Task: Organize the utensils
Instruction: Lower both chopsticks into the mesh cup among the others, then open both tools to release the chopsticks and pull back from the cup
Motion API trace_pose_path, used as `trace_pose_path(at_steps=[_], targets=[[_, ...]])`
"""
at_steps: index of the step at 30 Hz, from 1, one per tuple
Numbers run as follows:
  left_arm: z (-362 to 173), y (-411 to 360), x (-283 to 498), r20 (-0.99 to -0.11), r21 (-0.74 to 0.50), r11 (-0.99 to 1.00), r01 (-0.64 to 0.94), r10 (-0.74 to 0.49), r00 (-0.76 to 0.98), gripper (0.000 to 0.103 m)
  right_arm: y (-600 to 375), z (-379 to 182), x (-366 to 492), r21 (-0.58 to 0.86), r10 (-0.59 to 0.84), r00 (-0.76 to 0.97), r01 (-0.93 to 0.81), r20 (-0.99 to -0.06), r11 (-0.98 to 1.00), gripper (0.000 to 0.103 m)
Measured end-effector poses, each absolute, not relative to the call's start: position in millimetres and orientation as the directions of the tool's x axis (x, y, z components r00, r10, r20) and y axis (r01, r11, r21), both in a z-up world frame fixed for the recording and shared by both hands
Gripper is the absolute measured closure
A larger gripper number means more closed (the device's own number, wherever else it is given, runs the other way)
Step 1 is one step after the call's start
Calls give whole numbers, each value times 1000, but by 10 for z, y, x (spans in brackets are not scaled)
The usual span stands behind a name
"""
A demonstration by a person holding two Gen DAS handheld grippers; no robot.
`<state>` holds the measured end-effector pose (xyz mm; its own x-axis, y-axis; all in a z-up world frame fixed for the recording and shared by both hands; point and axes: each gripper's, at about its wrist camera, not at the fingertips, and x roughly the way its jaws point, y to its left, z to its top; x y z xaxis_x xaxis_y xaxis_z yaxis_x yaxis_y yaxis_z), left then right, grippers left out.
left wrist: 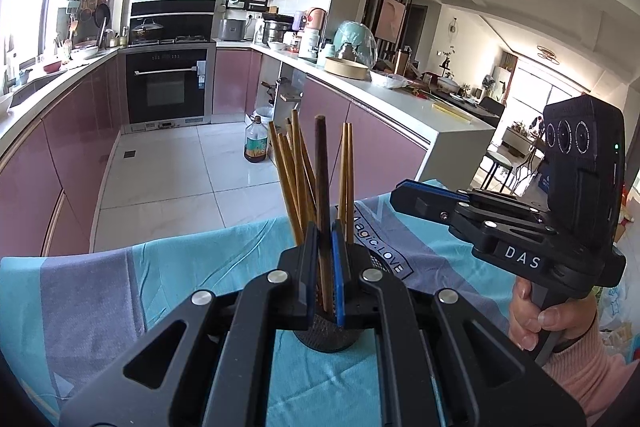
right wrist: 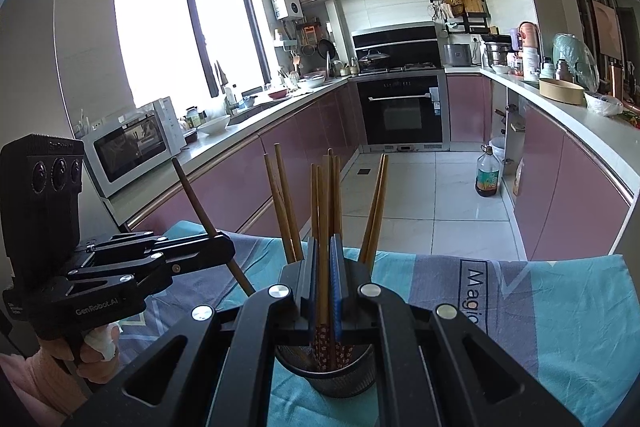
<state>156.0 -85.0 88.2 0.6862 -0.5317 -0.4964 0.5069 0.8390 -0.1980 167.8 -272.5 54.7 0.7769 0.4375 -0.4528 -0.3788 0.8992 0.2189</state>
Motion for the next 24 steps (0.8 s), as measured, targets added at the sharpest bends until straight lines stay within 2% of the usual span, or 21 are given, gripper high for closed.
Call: trace_pose_path(at_steps=[18,22,24], targets=[[763,-828,1712,-518,-210,847,489,-521,679,95,-2657,385,1645,230,449,747,-386,-490,893,96],[704,-826,1713,-519,-211,849,484,-517,681,89,-2631,337,1634,232,450,740,-386,-500,893,96],[688,-836,1719,-518,-208,850,484,-515,683,83,-2619,323,1623,233,450,739,-386,-501,893,95]])
